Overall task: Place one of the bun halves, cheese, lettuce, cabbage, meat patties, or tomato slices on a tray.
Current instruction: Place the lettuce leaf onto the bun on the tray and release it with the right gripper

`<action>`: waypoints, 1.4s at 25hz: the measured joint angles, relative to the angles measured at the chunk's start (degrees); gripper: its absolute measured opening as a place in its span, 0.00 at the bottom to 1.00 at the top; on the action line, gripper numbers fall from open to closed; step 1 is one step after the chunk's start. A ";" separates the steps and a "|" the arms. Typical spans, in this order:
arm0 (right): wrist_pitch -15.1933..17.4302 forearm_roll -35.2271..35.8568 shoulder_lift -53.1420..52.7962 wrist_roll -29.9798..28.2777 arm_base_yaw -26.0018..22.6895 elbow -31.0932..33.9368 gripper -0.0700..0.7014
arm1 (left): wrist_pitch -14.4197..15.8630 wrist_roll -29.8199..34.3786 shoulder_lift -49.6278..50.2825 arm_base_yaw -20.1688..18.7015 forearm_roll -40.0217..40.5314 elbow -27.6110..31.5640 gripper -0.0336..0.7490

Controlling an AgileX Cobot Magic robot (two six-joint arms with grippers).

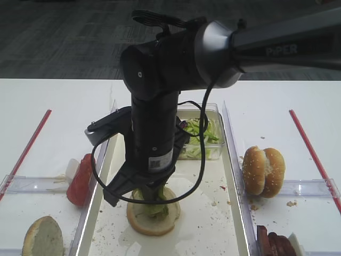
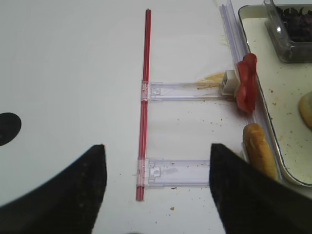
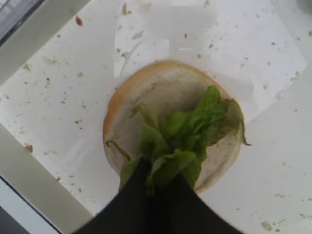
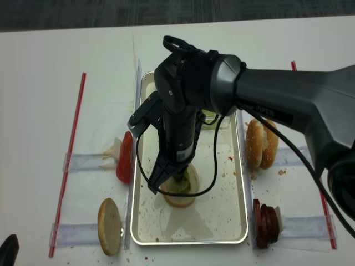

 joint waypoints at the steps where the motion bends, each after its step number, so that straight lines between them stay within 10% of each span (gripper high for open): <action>1: 0.00 -0.12 0.00 0.00 0.00 0.00 0.17 | 0.00 0.00 0.00 0.00 0.00 0.00 0.62; 17: 0.00 -0.12 0.00 0.00 0.00 0.00 0.33 | 0.00 0.00 0.00 0.00 0.00 0.00 0.62; 25: -0.28 -0.36 0.00 -0.50 0.00 0.00 0.58 | 0.00 0.00 0.00 0.00 0.00 0.00 0.62; 35: -0.28 -1.17 0.00 -0.50 0.00 0.00 0.61 | 0.00 0.00 0.00 0.00 0.00 0.00 0.62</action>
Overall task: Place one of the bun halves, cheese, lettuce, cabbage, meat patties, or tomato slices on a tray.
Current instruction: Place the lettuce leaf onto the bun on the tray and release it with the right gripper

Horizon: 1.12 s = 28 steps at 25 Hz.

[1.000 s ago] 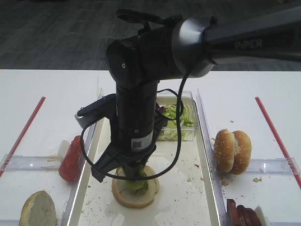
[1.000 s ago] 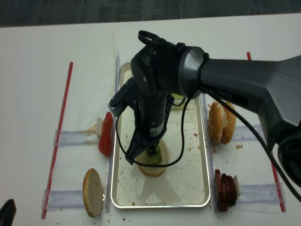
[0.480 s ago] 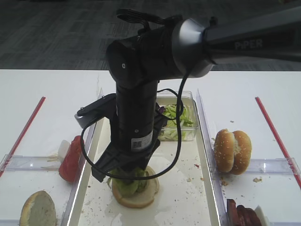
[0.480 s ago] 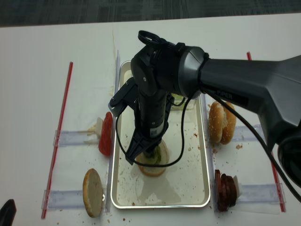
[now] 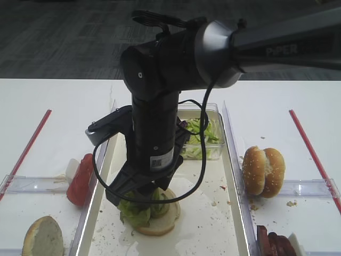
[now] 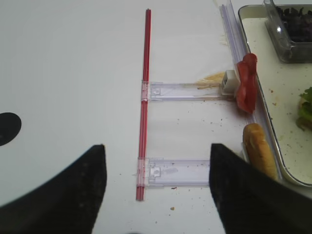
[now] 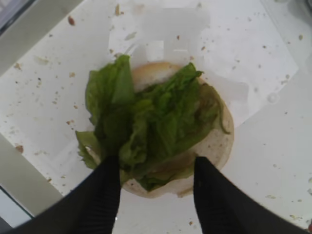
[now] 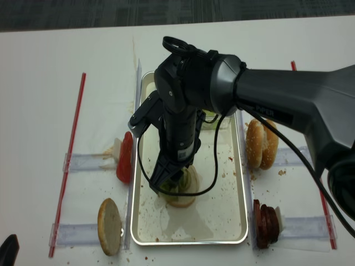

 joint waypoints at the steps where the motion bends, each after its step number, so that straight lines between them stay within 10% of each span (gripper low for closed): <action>1: 0.00 -0.04 0.00 0.00 0.00 0.00 0.61 | 0.00 0.00 0.00 0.00 0.00 0.00 0.62; 12: 1.02 0.53 -1.94 -0.21 0.00 0.00 0.80 | 0.00 0.00 0.00 0.00 0.00 0.00 0.62; 28: 2.12 0.26 -11.71 -0.23 -0.68 0.00 0.81 | 0.00 0.00 0.00 0.00 0.00 0.00 0.62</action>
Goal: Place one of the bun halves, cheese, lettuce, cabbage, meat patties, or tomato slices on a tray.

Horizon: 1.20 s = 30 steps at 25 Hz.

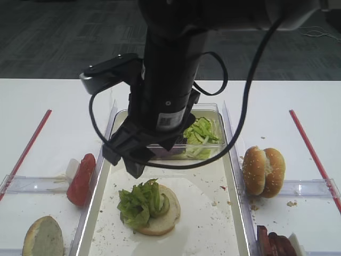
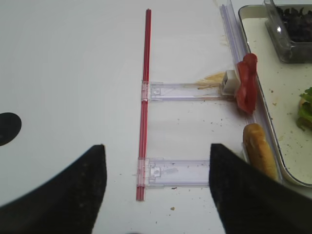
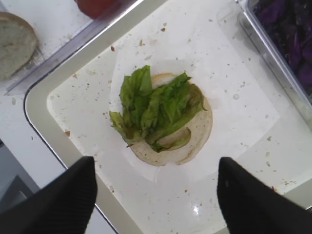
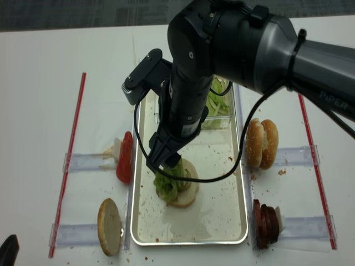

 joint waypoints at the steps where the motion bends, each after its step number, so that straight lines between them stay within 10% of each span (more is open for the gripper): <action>1: 0.00 0.00 0.00 0.00 -0.75 0.00 0.81 | 0.00 0.00 0.00 0.00 0.00 0.00 0.62; 19: 0.42 -1.29 0.00 0.00 -42.07 0.00 0.81 | 0.00 0.00 0.00 0.00 0.00 0.00 0.62; 30: 4.67 -1.88 0.00 0.10 -48.23 0.00 0.81 | 0.00 0.00 0.00 0.00 0.00 0.00 0.62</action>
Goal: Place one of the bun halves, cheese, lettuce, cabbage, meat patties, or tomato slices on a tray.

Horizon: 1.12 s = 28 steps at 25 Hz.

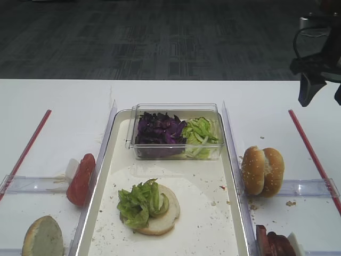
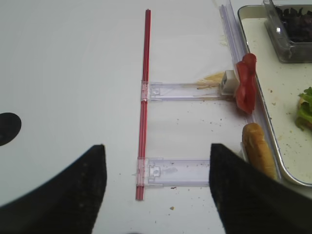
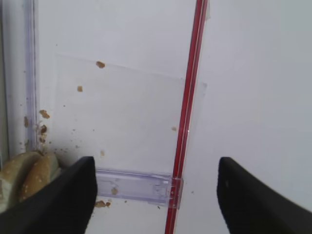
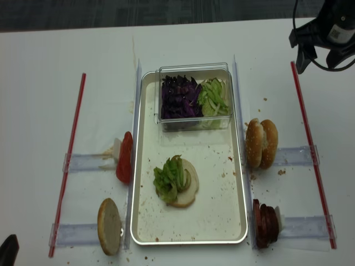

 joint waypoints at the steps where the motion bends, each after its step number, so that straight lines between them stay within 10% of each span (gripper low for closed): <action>1: 0.72 0.00 0.00 0.00 0.00 0.03 0.81 | 0.00 0.00 0.00 0.00 0.00 0.00 0.62; 28: -4.67 0.00 -52.68 1.57 0.00 54.26 0.81 | 0.00 0.00 0.00 0.00 0.00 0.00 0.62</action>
